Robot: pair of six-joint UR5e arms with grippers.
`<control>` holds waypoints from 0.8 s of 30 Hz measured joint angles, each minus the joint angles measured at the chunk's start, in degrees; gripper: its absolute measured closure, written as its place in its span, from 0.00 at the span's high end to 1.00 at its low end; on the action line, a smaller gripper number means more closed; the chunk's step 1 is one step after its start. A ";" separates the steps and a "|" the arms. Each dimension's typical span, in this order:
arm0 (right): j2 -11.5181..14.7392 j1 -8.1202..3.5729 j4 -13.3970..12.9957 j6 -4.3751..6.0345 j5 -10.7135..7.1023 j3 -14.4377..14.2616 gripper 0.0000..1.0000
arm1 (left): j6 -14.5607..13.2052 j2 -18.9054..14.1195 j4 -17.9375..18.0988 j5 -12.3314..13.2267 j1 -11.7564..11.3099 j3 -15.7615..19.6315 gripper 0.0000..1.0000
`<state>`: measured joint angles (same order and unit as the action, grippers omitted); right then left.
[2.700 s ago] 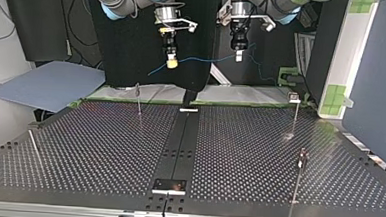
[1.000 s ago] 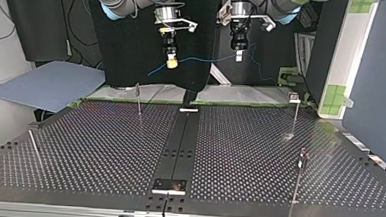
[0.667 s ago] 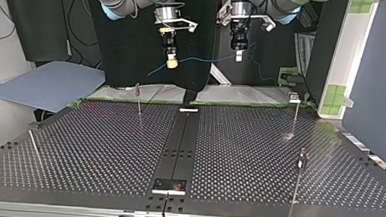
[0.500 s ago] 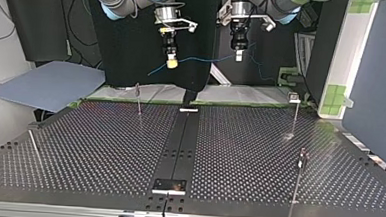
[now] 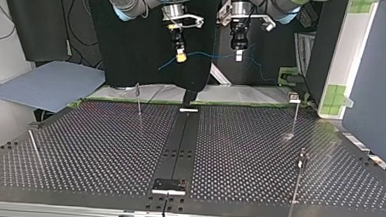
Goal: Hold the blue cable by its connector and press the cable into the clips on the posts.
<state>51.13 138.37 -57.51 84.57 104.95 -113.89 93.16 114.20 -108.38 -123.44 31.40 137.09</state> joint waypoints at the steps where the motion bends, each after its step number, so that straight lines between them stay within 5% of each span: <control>1: -0.42 0.00 0.00 0.00 0.00 0.00 0.00 | 0.00 0.00 0.00 0.00 0.00 0.00 0.00; 11: -1.56 0.02 0.01 0.00 0.00 0.01 0.00 | -0.54 0.55 0.55 0.30 -0.18 0.55 0.00; 24: -1.59 0.02 0.01 0.00 0.00 0.01 0.00 | -2.36 7.39 5.18 0.61 -0.35 4.77 0.00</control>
<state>49.54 138.39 -57.49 84.56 104.95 -113.87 90.80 121.58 -103.21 -122.82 31.05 141.86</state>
